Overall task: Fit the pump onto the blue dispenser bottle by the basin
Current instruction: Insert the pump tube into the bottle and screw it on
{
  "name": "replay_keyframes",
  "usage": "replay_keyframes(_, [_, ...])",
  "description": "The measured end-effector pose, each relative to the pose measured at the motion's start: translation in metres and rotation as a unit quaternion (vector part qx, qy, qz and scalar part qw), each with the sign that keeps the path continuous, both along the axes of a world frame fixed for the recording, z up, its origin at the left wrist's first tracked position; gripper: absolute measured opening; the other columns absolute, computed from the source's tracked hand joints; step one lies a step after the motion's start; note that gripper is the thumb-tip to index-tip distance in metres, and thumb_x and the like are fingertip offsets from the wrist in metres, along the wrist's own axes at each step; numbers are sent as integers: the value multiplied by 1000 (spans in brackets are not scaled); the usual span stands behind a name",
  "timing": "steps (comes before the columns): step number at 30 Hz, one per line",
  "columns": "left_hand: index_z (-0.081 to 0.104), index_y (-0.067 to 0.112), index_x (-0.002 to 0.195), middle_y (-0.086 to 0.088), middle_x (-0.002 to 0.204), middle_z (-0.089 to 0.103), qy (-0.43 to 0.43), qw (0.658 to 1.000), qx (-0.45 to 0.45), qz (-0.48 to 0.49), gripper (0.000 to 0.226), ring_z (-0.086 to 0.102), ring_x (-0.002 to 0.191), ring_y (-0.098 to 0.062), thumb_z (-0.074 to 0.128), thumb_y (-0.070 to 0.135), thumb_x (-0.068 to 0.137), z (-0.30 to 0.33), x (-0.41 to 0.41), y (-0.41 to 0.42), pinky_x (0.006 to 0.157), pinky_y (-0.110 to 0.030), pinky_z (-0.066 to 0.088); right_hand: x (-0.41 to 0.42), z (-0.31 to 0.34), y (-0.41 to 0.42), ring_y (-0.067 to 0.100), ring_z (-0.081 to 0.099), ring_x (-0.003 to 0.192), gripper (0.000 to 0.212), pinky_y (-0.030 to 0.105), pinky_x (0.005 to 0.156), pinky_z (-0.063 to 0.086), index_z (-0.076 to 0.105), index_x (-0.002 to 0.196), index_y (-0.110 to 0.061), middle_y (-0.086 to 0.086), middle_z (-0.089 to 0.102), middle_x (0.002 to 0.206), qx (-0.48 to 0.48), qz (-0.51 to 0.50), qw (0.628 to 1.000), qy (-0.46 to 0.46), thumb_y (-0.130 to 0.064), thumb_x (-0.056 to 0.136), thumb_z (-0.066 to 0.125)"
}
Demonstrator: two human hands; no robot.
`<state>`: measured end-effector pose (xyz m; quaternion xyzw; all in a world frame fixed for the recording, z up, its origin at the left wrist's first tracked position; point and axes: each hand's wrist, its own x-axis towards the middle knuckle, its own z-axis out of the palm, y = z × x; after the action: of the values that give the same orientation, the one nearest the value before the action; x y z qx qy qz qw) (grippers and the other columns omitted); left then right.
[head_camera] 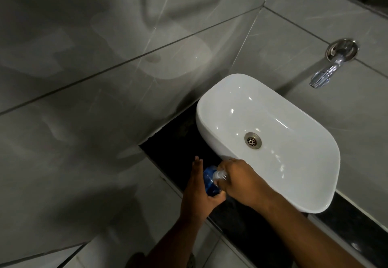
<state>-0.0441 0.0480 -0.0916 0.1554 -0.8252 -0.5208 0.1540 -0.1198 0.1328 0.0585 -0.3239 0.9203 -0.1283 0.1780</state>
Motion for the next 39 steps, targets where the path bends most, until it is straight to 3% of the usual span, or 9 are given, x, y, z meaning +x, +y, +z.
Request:
replay_keyframes(3, [17,8,149,-12,156,22,4,997,-70,13,117,13,146,-27,83,45,60,0,-1,-4,113,-49,22,1,2,-3,22,65,94,26,34,82,56,64,110,-11,7,66,110,8,2,1000,-1,-22,87,67])
replay_keyframes(12, [22,7,147,-14,156,23,8,998,-61,-2,107,14,145,-32,76,48,64,2,0,-5,111,-51,27,0,0,1,22,65,92,23,31,80,55,64,107,-11,7,66,108,16,19,1000,5,-23,88,66])
replay_keyframes(17, [37,5,141,-13,156,23,11,998,-61,-23,93,15,145,-31,72,47,66,3,-1,-5,110,-56,33,0,-3,4,22,64,90,19,27,76,51,63,104,-10,6,65,105,0,11,1000,6,-21,89,66])
replay_keyframes(20, [23,12,148,-8,159,15,30,998,-45,-38,106,17,145,-25,77,52,66,4,-1,-6,107,-50,40,-6,-1,6,21,65,94,23,31,83,55,67,110,-13,5,66,109,1,36,999,-28,-21,88,69])
replay_keyframes(22, [3,26,151,-4,161,7,29,998,-23,-44,118,13,146,-21,71,65,63,11,-6,-9,108,-48,38,-11,0,6,20,65,99,33,29,87,55,65,118,-16,5,66,115,11,47,998,-38,-20,86,71])
replay_keyframes(24, [-3,29,150,-4,161,6,27,998,-24,-51,123,11,146,-21,69,70,59,16,-11,-12,109,-48,35,-14,1,6,20,65,105,43,25,90,52,62,125,-18,4,65,121,19,59,998,-33,-18,84,72])
replay_keyframes(32, [38,6,141,-5,150,32,41,997,-60,-29,105,31,139,-26,88,39,55,11,-11,-11,104,-40,41,-12,-3,7,21,63,100,25,27,85,51,65,111,-17,4,65,111,22,80,997,-5,-22,87,66])
replay_keyframes(36, [39,5,140,-14,147,41,39,995,-88,-26,103,31,138,-29,85,43,55,9,-13,-13,106,-42,34,-10,-8,11,19,59,104,20,31,92,48,68,104,-16,3,68,105,6,81,997,15,-27,88,66])
replay_keyframes(39, [32,12,144,-10,151,36,17,996,-78,-44,105,25,141,-25,75,50,57,7,-15,-15,109,-43,33,3,-20,12,21,59,99,22,31,89,48,66,101,-14,5,67,102,-20,9,999,46,-30,86,68])
